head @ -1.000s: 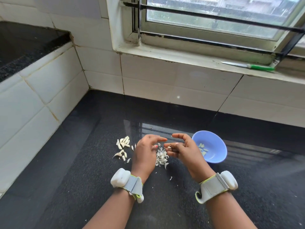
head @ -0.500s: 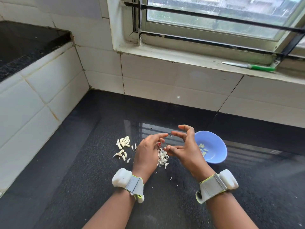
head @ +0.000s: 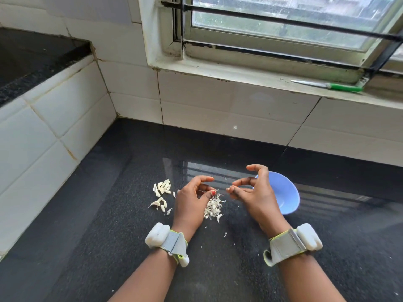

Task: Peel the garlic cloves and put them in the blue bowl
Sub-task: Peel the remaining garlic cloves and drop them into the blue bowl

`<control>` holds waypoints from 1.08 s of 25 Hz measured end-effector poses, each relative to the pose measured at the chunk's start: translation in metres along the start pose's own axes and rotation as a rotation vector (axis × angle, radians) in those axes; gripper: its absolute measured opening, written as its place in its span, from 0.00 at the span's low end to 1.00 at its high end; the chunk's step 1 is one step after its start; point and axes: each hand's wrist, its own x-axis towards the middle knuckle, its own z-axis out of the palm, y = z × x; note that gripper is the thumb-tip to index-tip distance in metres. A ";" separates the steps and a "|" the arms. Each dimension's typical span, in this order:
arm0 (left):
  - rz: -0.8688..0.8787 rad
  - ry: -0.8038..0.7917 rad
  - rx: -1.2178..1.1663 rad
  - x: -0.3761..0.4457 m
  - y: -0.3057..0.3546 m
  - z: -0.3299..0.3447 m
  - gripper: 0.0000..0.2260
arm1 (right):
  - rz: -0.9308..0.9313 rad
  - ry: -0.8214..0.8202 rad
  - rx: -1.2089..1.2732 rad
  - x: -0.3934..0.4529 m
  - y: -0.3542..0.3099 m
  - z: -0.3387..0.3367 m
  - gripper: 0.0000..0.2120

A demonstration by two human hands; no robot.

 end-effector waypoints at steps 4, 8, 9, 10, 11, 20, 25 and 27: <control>0.039 0.032 0.146 -0.002 -0.001 0.002 0.15 | -0.059 0.127 -0.141 0.005 -0.006 -0.018 0.23; 0.076 0.048 0.218 -0.001 -0.001 0.003 0.21 | -0.055 0.317 -0.500 0.009 -0.002 -0.049 0.20; 0.077 0.048 0.215 -0.001 -0.001 0.004 0.22 | -0.025 0.329 -0.580 0.010 0.001 -0.055 0.19; 0.073 0.043 0.208 -0.001 -0.003 0.004 0.23 | 0.004 0.323 -0.653 0.011 0.005 -0.059 0.18; 0.065 0.033 0.201 -0.001 -0.003 0.004 0.24 | 0.030 0.304 -0.714 0.013 0.011 -0.061 0.17; 0.004 -0.011 0.080 0.001 -0.002 0.003 0.29 | -0.244 0.168 -0.509 0.012 0.001 -0.033 0.07; -0.006 -0.007 0.025 0.001 -0.001 0.002 0.26 | -0.223 -0.228 -0.374 0.005 -0.004 -0.001 0.06; -0.017 0.000 -0.004 0.002 -0.003 0.001 0.24 | -0.219 -0.252 -0.324 0.004 0.000 0.007 0.05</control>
